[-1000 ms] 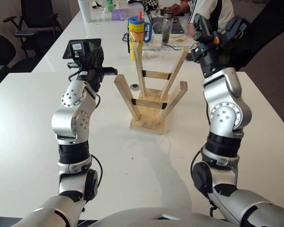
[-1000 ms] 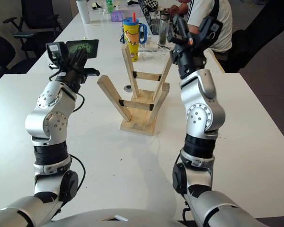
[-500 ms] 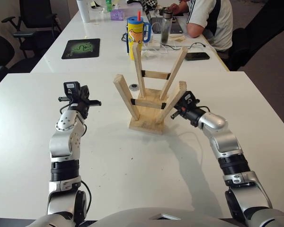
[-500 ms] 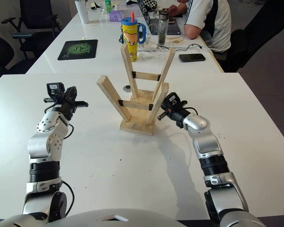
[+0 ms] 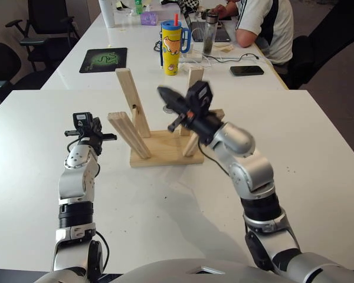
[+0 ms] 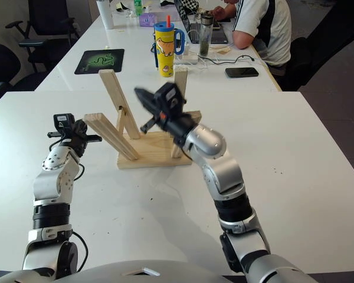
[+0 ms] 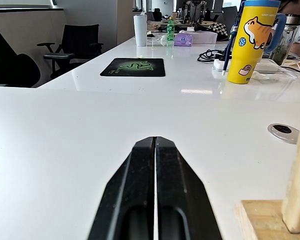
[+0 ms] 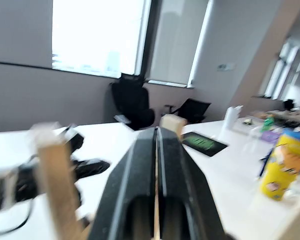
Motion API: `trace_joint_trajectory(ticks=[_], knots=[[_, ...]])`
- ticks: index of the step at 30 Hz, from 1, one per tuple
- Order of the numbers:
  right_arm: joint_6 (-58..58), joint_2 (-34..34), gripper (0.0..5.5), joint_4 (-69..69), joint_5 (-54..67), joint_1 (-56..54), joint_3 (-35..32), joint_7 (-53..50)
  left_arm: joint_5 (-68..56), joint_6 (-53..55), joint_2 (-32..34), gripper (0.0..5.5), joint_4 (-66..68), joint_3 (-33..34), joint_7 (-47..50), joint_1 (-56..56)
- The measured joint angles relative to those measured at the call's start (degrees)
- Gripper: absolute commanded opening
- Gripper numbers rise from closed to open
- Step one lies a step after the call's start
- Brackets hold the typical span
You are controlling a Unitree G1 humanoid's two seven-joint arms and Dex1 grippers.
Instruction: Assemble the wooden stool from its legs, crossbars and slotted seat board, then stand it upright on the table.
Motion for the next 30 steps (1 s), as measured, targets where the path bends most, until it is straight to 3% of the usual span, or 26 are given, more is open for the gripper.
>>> trace_joint_trajectory(ticks=[5,9,14,18,26,30], knots=[[2.1,1.7,0.0,-3.1,8.1,-13.5,-13.2,-9.6,1.6,-1.1,0.8,0.02,2.5,-0.8,-0.8,0.5],[2.0,-7.0,0.0,6.6,2.1,-16.1,-17.4,-13.2,2.2,-0.5,1.5,0.02,2.7,-2.5,-2.7,1.9],[-1.1,-17.1,0.0,27.9,-8.7,-8.0,-12.7,-9.3,3.4,4.5,3.2,0.02,2.2,-5.7,-5.2,3.1],[-6.6,-19.8,0.0,42.8,-13.1,2.5,-3.1,3.5,4.5,13.6,6.3,0.02,-1.6,-10.3,-9.3,6.3],[-12.1,-16.2,0.0,47.5,-15.5,6.6,3.5,11.2,2.6,20.6,6.9,0.02,-9.1,-14.9,-15.4,9.6],[-11.0,-16.5,0.0,41.6,-15.3,9.9,5.3,16.0,2.2,21.3,6.9,0.02,-10.9,-16.3,-17.1,10.4]])
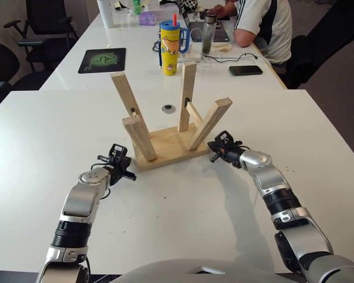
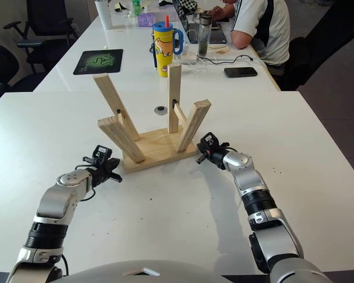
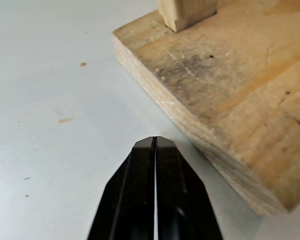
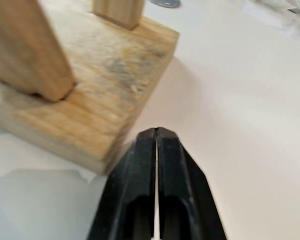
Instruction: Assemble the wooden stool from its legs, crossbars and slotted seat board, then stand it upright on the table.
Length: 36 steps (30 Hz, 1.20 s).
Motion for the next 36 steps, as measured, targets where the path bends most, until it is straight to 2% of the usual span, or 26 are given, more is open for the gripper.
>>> trace_joint_trajectory(ticks=[6,16,24,30,36], knots=[[5.4,-2.1,0.0,-11.0,0.2,5.4,1.4,4.5,0.4,-0.4,1.5,0.02,0.6,0.8,0.1,0.1],[9.9,-1.3,0.0,-17.2,-0.2,9.9,0.0,-1.5,1.3,-2.9,3.1,0.02,2.1,1.0,0.1,0.5],[8.7,-1.0,0.0,-16.1,-0.3,11.2,-0.8,-3.0,1.0,-1.6,5.9,0.02,-2.3,2.4,-1.4,4.9],[6.4,1.2,0.0,-11.8,-0.5,8.3,0.4,-3.9,1.1,-1.6,4.5,0.02,-2.8,1.0,-0.7,4.6],[6.7,1.1,0.0,-14.2,-0.3,9.7,1.4,-2.5,1.8,-2.7,2.4,0.02,-1.7,-1.3,-0.2,3.0]])
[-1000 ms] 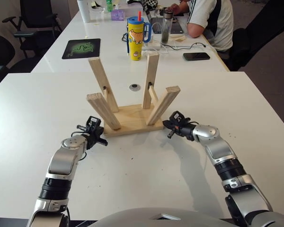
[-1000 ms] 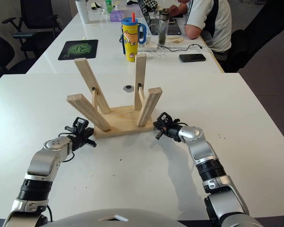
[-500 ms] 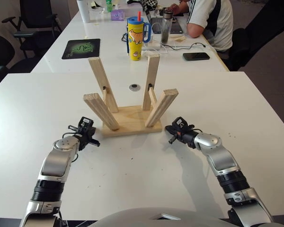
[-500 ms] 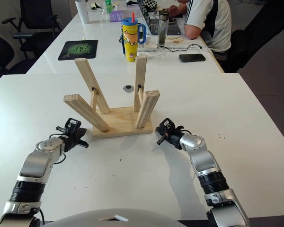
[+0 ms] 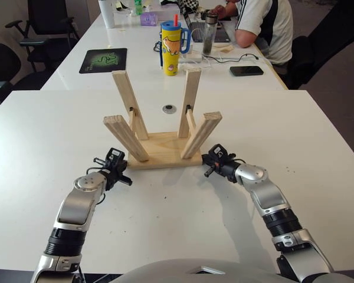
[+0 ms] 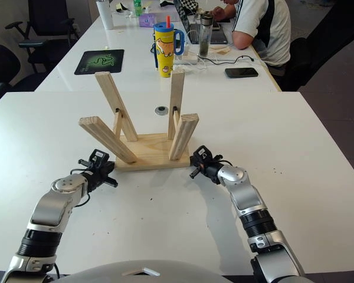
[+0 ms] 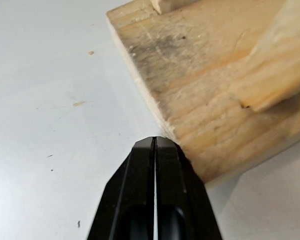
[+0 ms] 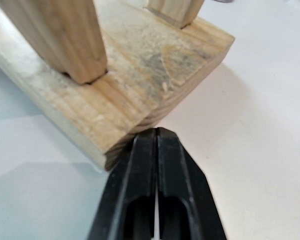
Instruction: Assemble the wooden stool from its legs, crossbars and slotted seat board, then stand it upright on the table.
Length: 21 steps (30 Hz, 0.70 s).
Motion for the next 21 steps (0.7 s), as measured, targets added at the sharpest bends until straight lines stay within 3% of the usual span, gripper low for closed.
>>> trace_joint_trajectory(ticks=[9,21], knots=[[1.9,-0.5,0.0,-4.8,0.6,1.7,-1.3,0.2,0.0,3.7,-0.3,0.02,-3.1,-0.1,0.0,0.1],[7.0,-1.6,0.0,-17.2,1.3,0.9,-4.8,0.2,-2.0,10.4,0.5,0.02,-13.9,5.5,-0.2,-6.8]])
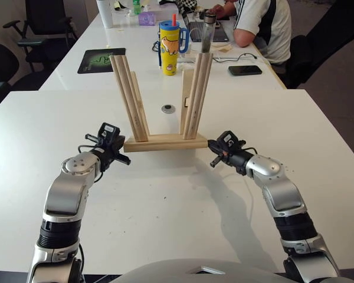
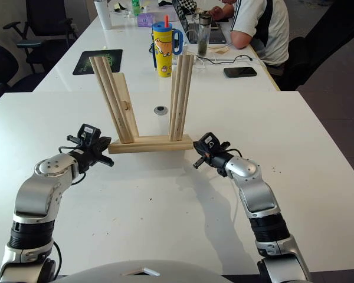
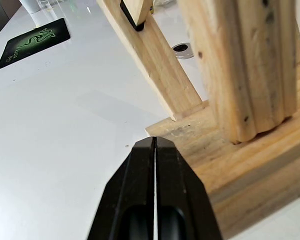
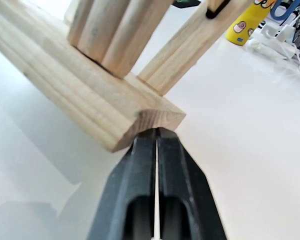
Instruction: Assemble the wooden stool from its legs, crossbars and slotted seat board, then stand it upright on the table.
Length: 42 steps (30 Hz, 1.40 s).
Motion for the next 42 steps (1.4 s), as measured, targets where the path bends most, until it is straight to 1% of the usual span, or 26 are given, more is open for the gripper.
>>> trace_joint_trajectory(ticks=[8,13,15,17,23,25,27,30,32,34,38,42], knots=[[3.2,0.6,0.0,-3.3,0.7,-1.4,-1.0,-0.4,0.0,0.2,-0.2,0.02,-0.5,1.4,0.1,-0.8],[3.4,1.4,0.0,-4.7,1.8,-1.9,-0.8,-0.3,-1.4,0.3,-1.3,0.02,-1.0,4.1,1.1,-5.3],[2.9,3.7,0.0,-6.0,4.0,-3.2,0.6,0.5,-4.1,0.2,-3.4,0.02,-2.0,3.0,-0.1,-8.3],[2.0,4.6,0.0,-6.9,4.6,-4.4,1.5,0.9,-4.5,-0.1,-3.5,0.02,-2.0,2.8,-0.2,-9.8],[1.9,4.0,0.0,-6.3,4.1,-4.7,1.5,-0.2,-3.1,-2.2,-1.5,0.02,1.1,2.3,0.3,-6.0],[1.7,3.3,0.0,-4.4,2.9,-4.8,1.5,-1.9,-3.1,-5.2,-1.8,0.02,1.5,4.4,1.7,-6.4],[1.4,3.1,0.0,-1.3,0.9,-4.8,1.4,-3.8,-5.1,-8.8,-3.3,0.02,2.2,10.4,4.6,-10.3],[0.8,2.8,0.0,1.5,-0.7,-4.9,1.4,-5.2,-6.8,-13.7,-2.4,0.02,3.6,17.5,7.0,-17.4],[0.7,2.9,0.0,2.5,-0.9,-4.9,1.4,-5.7,-7.1,-15.8,0.2,0.02,6.9,19.3,6.4,-18.2],[0.7,3.1,0.0,2.6,-1.0,-4.9,1.5,-6.1,-5.5,-18.1,3.2,0.02,12.8,19.3,4.6,-16.8],[0.8,3.8,0.0,2.4,-1.2,-4.9,1.6,-6.9,0.1,-27.2,8.5,0.02,27.4,16.4,1.1,-11.8],[1.5,4.8,0.0,1.7,-1.1,-4.8,2.0,-7.3,8.1,-42.0,13.9,0.02,44.7,11.8,0.3,-7.1]])
